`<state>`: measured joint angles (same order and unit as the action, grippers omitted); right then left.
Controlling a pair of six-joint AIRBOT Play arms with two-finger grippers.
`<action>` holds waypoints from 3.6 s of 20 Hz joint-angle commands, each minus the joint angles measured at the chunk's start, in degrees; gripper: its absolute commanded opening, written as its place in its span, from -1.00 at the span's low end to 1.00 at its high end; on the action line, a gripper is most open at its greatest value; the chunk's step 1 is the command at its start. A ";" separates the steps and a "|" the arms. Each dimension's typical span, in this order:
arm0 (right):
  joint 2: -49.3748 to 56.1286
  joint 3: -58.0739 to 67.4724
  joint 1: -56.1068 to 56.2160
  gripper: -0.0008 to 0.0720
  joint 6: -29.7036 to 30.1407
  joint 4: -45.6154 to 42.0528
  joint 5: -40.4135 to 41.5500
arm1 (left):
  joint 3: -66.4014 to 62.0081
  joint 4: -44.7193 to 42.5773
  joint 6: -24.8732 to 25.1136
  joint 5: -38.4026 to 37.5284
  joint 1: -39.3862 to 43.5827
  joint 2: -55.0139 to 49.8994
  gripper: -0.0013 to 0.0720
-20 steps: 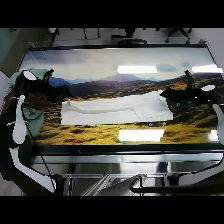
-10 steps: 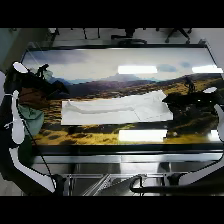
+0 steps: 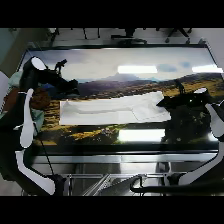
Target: Fold the shirts.
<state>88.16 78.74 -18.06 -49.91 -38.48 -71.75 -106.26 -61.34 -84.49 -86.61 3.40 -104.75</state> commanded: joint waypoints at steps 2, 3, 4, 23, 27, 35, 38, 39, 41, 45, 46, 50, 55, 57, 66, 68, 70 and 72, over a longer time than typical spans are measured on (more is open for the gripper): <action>-5.57 5.14 0.26 -0.92 -3.04 2.73 -7.45 | -0.07 -0.04 0.04 11.06 11.39 -1.66 -0.93; -7.26 6.60 0.26 -0.92 -4.17 2.73 -8.68 | -0.09 -0.04 0.02 13.38 14.78 -3.32 -0.93; -9.03 8.24 0.28 -0.92 -5.60 2.75 -10.14 | -0.09 0.00 0.02 15.47 17.88 -5.33 -0.93; -22.18 15.72 1.88 -0.92 -16.59 4.44 -17.99 | -10.95 27.08 4.26 15.26 16.90 -5.35 -0.93; -20.81 15.63 17.20 -0.92 -16.46 8.57 -6.10 | -10.95 29.90 4.55 12.04 4.39 9.16 -0.93; 2.34 15.80 64.48 0.09 -0.33 8.52 41.51 | -1.16 29.38 9.05 6.99 -2.14 23.39 -0.93; 3.04 15.80 63.17 0.07 -0.66 6.95 41.68 | 4.09 29.46 10.75 6.80 -3.13 24.83 -0.93; 2.03 15.80 61.09 0.07 -2.12 6.78 38.82 | 5.11 29.55 10.78 6.67 -3.85 24.90 -0.93; -0.61 15.80 55.49 0.07 -5.86 4.07 30.93 | 5.73 29.62 10.78 6.01 -5.01 24.85 -0.93; -7.39 15.80 39.87 0.21 -19.85 -7.19 14.21 | 3.91 29.64 10.80 4.61 -6.82 24.85 -0.93; -8.61 15.78 35.89 0.66 -22.71 -9.57 10.93 | 3.39 29.64 10.80 4.46 -7.13 24.85 -0.93; -9.70 14.10 22.51 0.82 -28.13 -17.03 -3.23 | 3.17 29.53 10.78 3.85 -7.74 24.85 -0.93; -7.87 3.74 20.37 0.82 -24.92 -13.49 0.57 | 3.21 29.55 10.80 3.17 -7.69 24.79 -0.93; -5.22 3.13 21.31 0.82 -22.38 -8.83 1.05 | 3.21 29.53 10.80 2.99 -7.72 24.79 -0.93; 2.47 3.34 29.29 0.77 -14.93 5.20 6.88 | 3.21 29.53 11.02 3.04 -7.72 24.79 -0.93; 2.34 4.07 29.16 -0.36 -12.52 9.20 6.82 | 3.21 29.53 11.04 3.04 -7.72 24.79 -0.93; 2.05 5.53 28.57 -0.91 -12.20 10.08 7.32 | 3.21 29.53 11.04 2.99 -7.72 24.79 -0.93; 0.72 7.41 26.10 -0.91 -12.24 10.08 7.52 | 3.21 29.53 11.06 2.91 -7.69 24.79 -0.93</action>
<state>89.97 84.12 9.85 -63.37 -31.35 -65.14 -102.98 -31.81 -73.45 -83.59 -4.25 -79.94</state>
